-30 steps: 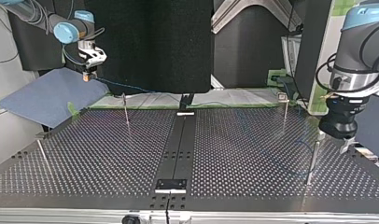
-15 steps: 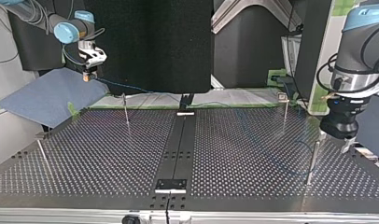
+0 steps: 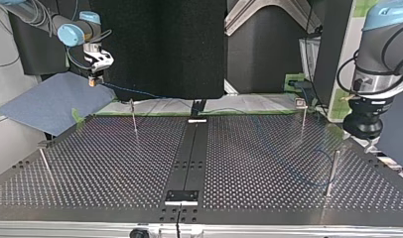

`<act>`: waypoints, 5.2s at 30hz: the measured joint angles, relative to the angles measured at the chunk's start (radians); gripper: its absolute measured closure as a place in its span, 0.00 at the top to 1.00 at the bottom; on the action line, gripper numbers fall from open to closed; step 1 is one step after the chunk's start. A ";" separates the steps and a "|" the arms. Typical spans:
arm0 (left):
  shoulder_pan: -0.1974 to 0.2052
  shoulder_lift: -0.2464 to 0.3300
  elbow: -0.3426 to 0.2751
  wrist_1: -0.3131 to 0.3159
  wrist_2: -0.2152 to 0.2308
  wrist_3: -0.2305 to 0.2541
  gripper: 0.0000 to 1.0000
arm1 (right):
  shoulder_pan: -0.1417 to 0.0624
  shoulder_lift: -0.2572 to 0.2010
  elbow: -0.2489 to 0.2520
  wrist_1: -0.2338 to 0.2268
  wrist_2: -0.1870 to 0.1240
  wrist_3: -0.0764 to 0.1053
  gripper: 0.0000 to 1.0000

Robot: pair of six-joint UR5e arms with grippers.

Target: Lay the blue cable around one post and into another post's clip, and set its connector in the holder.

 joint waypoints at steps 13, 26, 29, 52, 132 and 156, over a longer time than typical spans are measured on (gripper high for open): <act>-0.001 0.000 -0.014 -0.003 -0.014 0.014 1.00 | 0.002 0.000 0.000 -0.001 0.000 0.001 0.00; -0.003 0.000 -0.014 -0.003 -0.015 0.017 1.00 | 0.002 0.000 0.000 -0.001 0.000 0.001 0.00; -0.004 0.001 -0.014 -0.003 -0.015 0.018 1.00 | 0.002 0.000 0.000 0.000 0.000 0.001 0.00; -0.064 0.131 -0.046 0.073 0.039 0.062 1.00 | 0.026 -0.003 -0.007 0.077 0.025 -0.088 0.00; -0.701 -0.331 -0.667 0.767 0.170 -0.209 1.00 | 0.146 -0.143 0.029 0.075 -0.028 -0.100 0.00; -0.805 -0.404 -0.628 0.979 0.173 -0.181 1.00 | 0.164 -0.143 0.028 0.065 -0.028 -0.117 0.00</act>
